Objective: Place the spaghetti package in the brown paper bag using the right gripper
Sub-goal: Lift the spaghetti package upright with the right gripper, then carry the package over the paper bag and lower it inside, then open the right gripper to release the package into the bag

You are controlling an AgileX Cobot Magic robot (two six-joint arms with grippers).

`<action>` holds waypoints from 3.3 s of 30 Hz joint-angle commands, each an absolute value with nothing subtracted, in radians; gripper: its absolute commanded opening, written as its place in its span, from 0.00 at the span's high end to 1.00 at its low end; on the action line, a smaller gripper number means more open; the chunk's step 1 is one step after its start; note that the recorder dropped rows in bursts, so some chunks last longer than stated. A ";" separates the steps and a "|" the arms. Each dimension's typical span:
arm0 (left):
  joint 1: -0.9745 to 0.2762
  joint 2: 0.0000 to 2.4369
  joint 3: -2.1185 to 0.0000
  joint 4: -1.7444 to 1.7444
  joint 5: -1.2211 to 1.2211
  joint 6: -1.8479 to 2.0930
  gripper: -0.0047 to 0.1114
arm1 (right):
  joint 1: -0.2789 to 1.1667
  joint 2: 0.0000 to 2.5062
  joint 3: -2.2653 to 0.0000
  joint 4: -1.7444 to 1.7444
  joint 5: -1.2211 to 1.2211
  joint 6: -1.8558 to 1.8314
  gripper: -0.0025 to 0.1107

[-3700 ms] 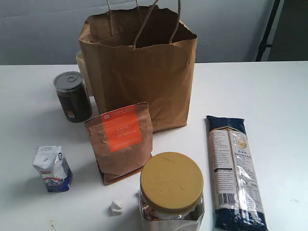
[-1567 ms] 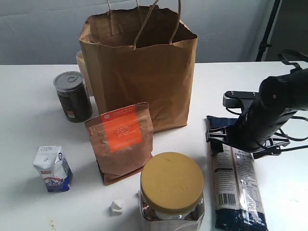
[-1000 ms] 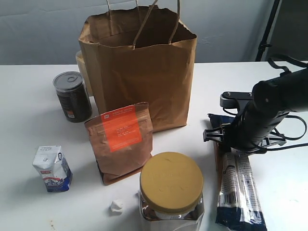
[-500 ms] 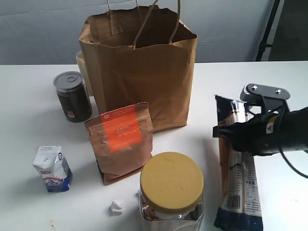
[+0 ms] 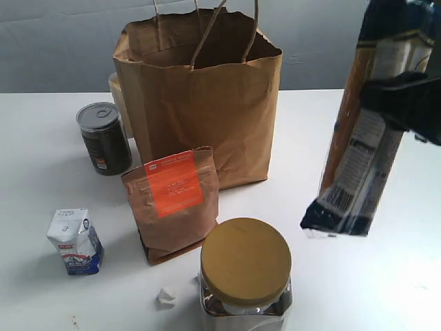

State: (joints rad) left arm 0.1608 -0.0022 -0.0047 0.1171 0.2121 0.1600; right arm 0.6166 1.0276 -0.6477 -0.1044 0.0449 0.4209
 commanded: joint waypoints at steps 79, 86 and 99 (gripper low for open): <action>0.159 0.000 0.000 0.113 0.210 0.156 0.96 | 0.823 1.808 -1.419 -0.078 0.121 -0.072 0.49; 0.159 0.000 0.000 0.113 0.210 0.156 0.96 | 0.802 1.808 -1.417 -0.078 0.146 -0.067 0.45; 0.159 0.000 0.000 0.113 0.210 0.156 0.96 | 0.802 1.772 -1.421 -0.078 0.122 -0.061 0.45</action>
